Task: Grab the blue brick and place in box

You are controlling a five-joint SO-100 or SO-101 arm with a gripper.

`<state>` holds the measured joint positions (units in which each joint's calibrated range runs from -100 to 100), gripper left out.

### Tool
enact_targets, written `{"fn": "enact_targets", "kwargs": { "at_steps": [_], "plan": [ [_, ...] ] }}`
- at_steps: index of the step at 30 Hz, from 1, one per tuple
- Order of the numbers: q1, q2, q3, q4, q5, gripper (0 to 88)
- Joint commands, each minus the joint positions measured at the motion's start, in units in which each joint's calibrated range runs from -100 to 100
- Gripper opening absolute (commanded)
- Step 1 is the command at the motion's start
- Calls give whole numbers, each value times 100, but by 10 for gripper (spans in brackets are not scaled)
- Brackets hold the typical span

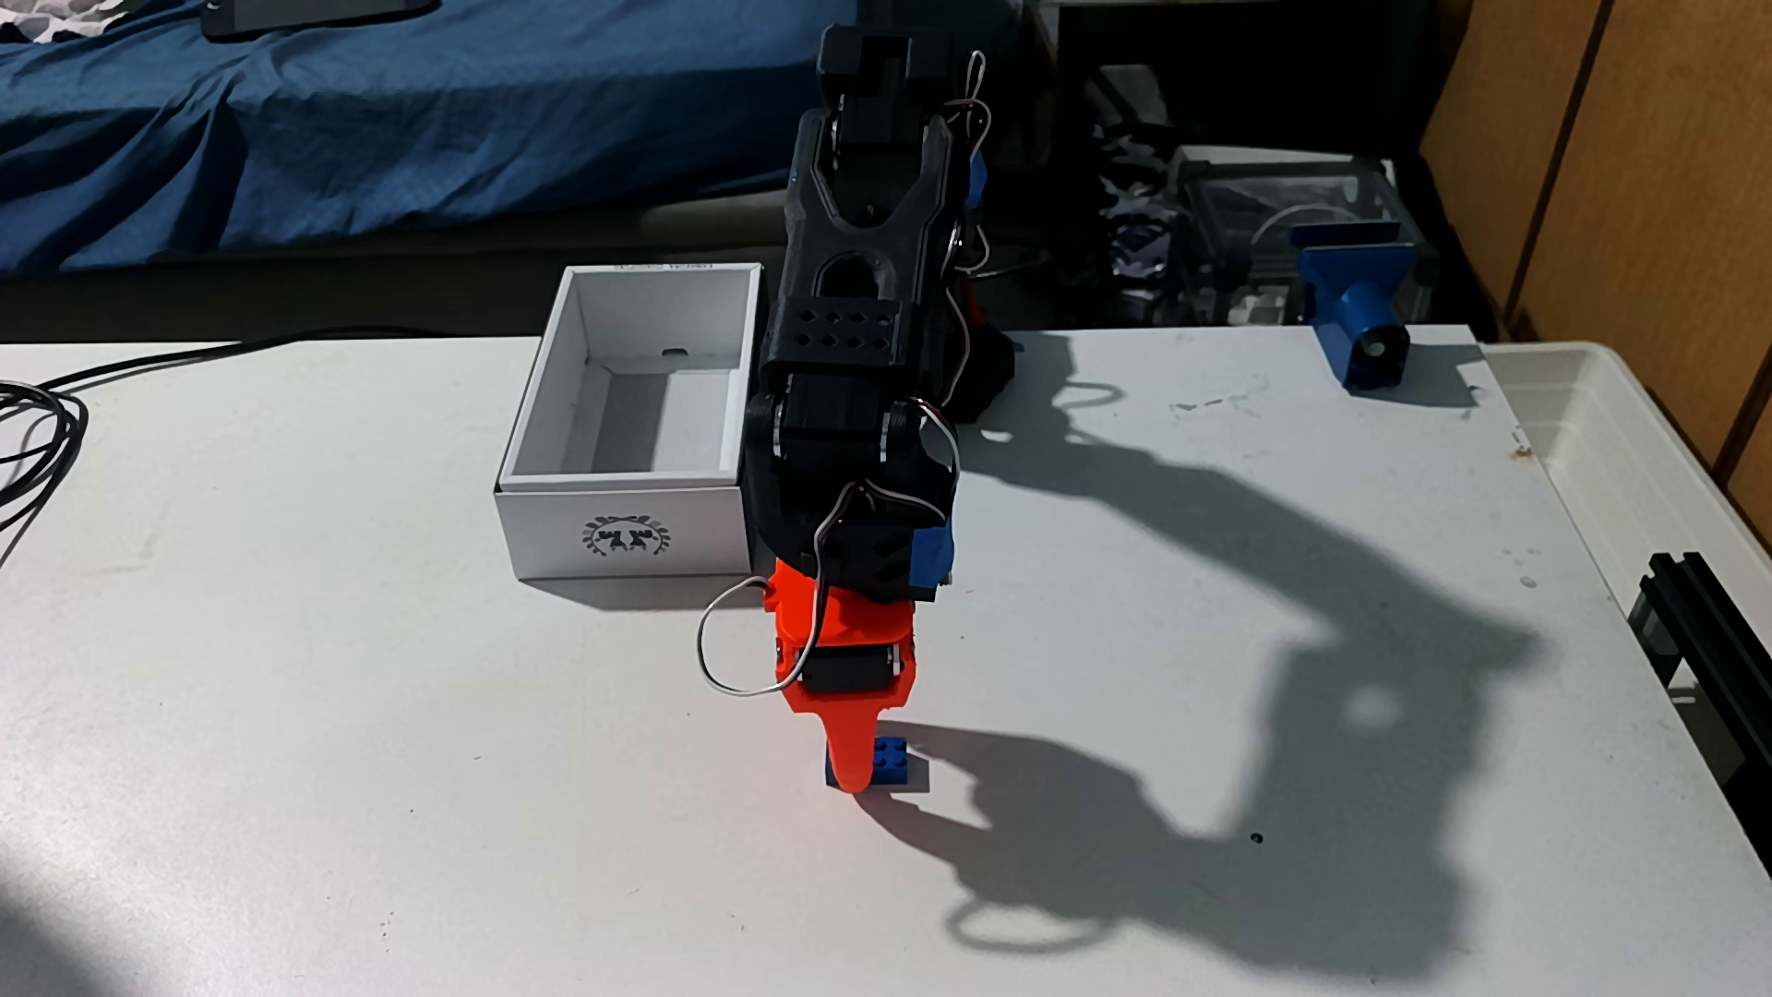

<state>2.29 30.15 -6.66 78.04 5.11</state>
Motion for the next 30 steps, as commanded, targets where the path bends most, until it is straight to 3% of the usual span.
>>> {"fn": "enact_targets", "kwargs": {
  "at_steps": [1, 30],
  "plan": [
    [-21, 8, -79, 24, 24, 166],
    [-13, 8, -97, -10, 2, 81]
  ]
}}
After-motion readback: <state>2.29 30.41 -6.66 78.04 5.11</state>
